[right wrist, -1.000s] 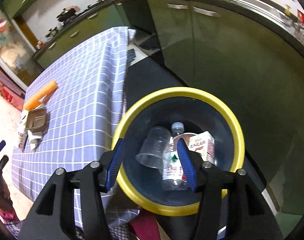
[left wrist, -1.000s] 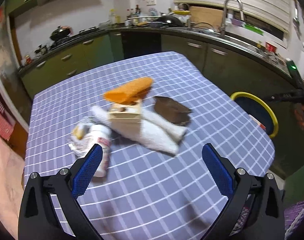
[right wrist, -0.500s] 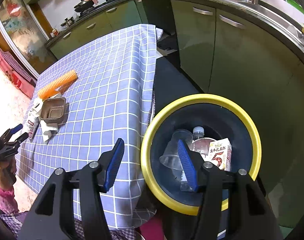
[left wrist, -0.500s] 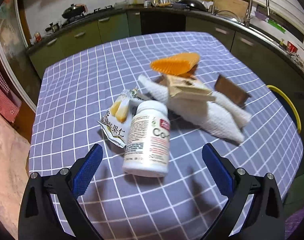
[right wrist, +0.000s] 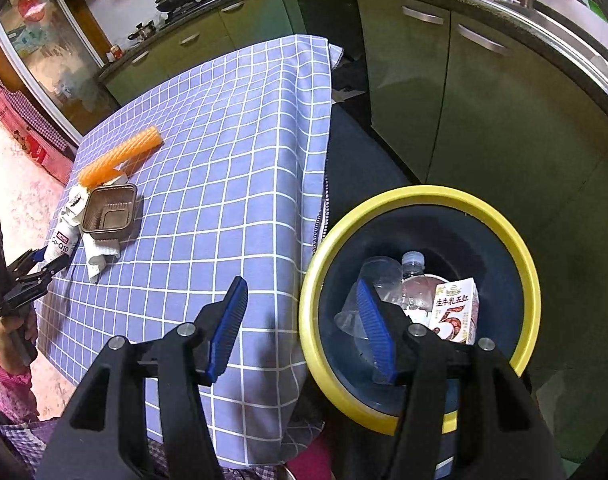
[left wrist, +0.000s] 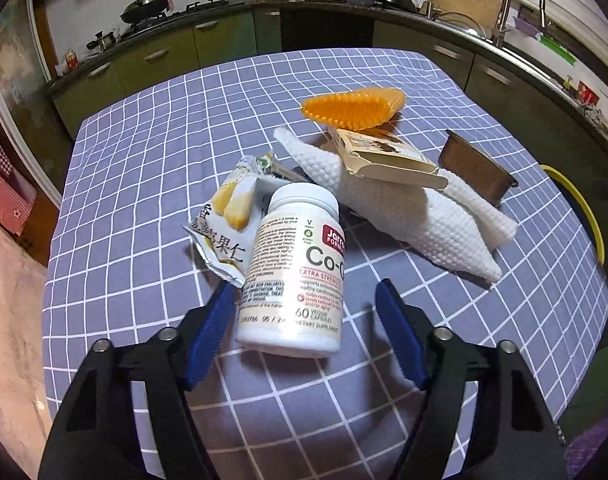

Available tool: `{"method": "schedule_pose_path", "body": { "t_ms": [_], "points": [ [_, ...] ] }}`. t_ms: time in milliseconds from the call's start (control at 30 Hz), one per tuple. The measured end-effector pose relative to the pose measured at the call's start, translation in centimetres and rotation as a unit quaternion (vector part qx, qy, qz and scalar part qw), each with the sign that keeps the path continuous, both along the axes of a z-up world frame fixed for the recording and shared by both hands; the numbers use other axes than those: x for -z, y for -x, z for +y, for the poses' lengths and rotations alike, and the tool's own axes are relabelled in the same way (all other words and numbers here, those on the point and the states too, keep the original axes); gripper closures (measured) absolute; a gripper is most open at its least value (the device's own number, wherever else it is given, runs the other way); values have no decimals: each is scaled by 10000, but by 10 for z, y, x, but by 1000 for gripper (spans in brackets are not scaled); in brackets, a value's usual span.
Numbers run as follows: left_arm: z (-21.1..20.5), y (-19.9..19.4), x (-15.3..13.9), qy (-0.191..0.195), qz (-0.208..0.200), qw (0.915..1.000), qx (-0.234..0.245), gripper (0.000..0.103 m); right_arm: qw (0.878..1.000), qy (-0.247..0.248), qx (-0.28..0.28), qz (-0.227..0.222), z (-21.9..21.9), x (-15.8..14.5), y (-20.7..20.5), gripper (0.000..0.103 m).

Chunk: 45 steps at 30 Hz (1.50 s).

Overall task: Collect trash
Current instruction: 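Grasp the white supplement bottle with the left tool, then carry the supplement bottle over the bin and open the left tool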

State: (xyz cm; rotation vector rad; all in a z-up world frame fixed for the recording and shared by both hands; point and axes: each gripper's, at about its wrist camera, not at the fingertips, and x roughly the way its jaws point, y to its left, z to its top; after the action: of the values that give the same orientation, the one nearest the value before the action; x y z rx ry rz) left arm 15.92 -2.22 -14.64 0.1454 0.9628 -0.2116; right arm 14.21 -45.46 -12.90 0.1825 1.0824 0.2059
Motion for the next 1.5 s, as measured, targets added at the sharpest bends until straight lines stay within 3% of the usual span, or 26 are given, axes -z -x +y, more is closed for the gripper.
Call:
{"method": "schedule_pose_path", "body": {
  "t_ms": [133,400,600,867,1100,1333,1500],
  "points": [
    [-8,-8,5,-17,142,9999,-36,56,10000,-17,-10,24,0,2,1,49],
    [-19,6,3,-255,137,9995,-118,56,10000,-34,30,57,-6,5,4,48],
    [-16,36,-8,-103,83,9999,-47,56,10000,-24,-37,85,-1,8,4,48],
    [-54,63,-40,49,-182,9980,595,56,10000,-55,-36,-12,-5,3,10,48],
    [-143,59,-54,282,-278,9854,1653,56,9992,-94,382,-115,-44,1,30,48],
    [-263,42,-47,533,-12,9605,2732,56,9953,-149,945,-148,-96,5,59,48],
    [-342,38,-38,433,-6,9451,3238,56,9920,-211,1231,-178,-123,7,76,48]
  ]
}}
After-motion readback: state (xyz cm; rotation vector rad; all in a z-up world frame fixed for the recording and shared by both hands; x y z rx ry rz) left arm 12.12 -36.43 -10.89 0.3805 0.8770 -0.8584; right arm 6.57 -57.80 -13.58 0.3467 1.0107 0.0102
